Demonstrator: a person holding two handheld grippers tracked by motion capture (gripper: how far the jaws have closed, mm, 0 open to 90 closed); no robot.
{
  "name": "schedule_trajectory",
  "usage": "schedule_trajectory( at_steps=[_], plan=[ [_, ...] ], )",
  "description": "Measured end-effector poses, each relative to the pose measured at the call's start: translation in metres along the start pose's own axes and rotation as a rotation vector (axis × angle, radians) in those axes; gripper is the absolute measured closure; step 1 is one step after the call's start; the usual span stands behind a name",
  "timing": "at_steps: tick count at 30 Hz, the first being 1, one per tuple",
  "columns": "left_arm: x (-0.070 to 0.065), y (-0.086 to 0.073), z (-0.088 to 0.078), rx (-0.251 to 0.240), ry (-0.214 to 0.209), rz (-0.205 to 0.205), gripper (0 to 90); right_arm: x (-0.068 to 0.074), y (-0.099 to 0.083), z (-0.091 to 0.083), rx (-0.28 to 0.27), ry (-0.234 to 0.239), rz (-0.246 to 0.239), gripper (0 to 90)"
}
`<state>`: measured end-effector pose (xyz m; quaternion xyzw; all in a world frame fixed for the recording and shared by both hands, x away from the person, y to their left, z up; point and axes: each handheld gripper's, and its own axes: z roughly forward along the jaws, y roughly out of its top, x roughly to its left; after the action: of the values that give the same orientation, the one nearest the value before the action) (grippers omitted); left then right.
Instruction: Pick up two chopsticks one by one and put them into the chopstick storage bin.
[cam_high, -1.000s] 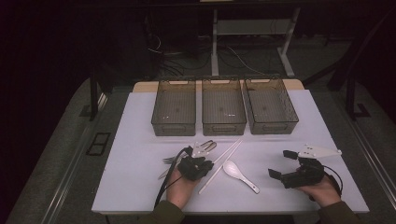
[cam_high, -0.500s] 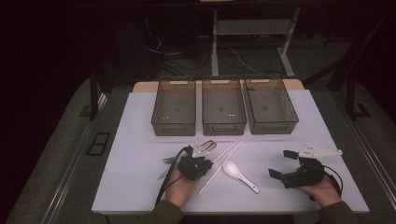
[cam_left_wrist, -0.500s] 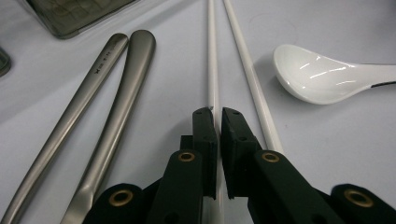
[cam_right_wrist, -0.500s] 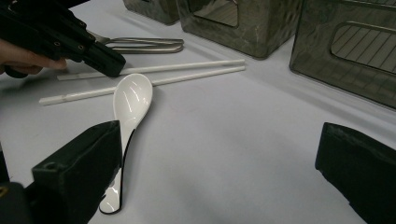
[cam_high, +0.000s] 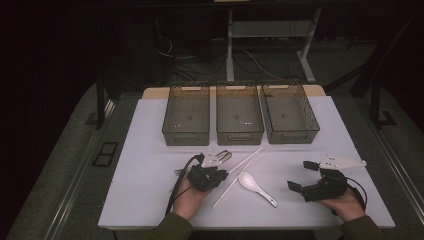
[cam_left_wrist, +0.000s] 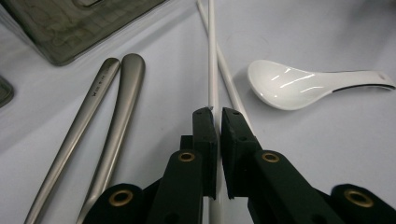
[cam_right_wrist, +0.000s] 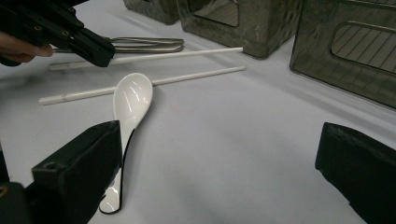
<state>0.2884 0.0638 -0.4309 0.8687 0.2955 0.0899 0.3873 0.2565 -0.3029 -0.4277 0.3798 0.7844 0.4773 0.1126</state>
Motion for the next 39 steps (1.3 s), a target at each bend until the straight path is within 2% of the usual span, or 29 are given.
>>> schedule_trajectory(
  at_steps=[10,18,22,39],
  plan=[
    [0.004,0.003,-0.018,-0.016,-0.055,0.05,84.4,0.001,0.0,0.001,0.001,0.002,-0.006,0.8],
    [0.012,0.0,-0.038,-0.041,-0.087,0.049,84.4,0.0,-0.002,0.006,-0.001,0.008,-0.001,0.8],
    [0.017,0.001,-0.047,-0.046,-0.1,0.055,84.4,0.002,-0.002,0.011,0.021,0.007,-0.009,0.8],
    [0.023,0.008,-0.064,-0.051,-0.087,0.05,84.4,0.006,-0.003,0.015,0.027,0.02,-0.009,0.8]
  ],
)
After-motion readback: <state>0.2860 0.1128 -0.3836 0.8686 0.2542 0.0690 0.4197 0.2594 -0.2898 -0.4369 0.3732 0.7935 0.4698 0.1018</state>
